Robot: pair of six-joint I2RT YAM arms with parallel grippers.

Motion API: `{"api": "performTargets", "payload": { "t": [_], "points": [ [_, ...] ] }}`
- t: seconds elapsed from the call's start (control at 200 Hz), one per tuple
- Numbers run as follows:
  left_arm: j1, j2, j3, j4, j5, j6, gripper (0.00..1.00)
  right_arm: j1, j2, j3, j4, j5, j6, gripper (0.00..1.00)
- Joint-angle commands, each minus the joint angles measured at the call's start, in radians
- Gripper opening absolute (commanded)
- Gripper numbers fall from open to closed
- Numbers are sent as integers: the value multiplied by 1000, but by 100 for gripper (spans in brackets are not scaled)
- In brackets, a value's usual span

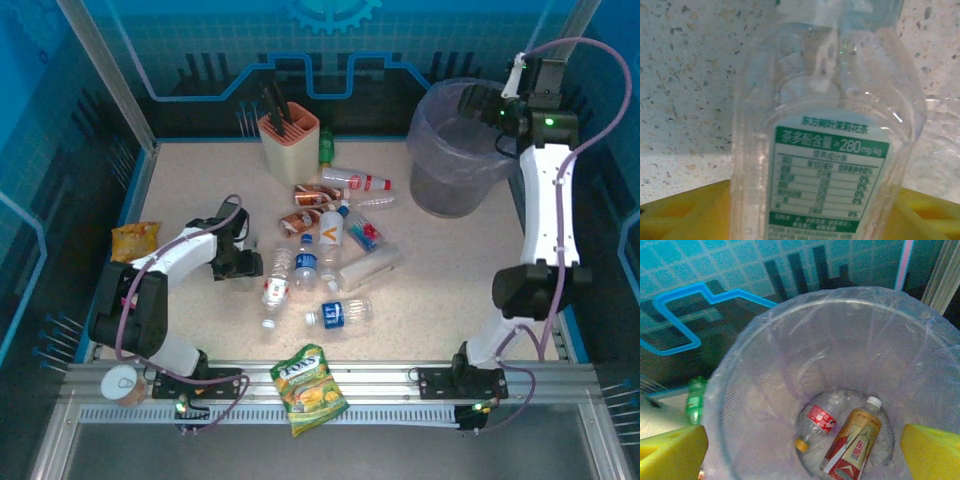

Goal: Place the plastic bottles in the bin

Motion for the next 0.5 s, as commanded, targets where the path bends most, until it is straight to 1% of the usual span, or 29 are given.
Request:
{"api": "performTargets", "payload": {
  "t": [0.0,0.105,0.175,0.315,0.39,0.495],
  "points": [
    [8,14,-3,5,-19,-13,64,6,-79,-99,12,-88,12,100],
    [8,4,8,5,-25,-8,55,23,-169,-219,37,-171,35,100],
    [7,-15,17,5,-25,-5,53,40,-238,-304,57,-221,59,99],
    [7,-75,48,-21,-34,10,52,106,-354,-466,85,-332,90,99],
    [4,-122,84,-51,-19,31,46,141,-409,-559,116,-422,120,99],
    [-49,-177,156,-89,22,58,41,230,-455,-648,144,-423,157,100]
  ]
}}
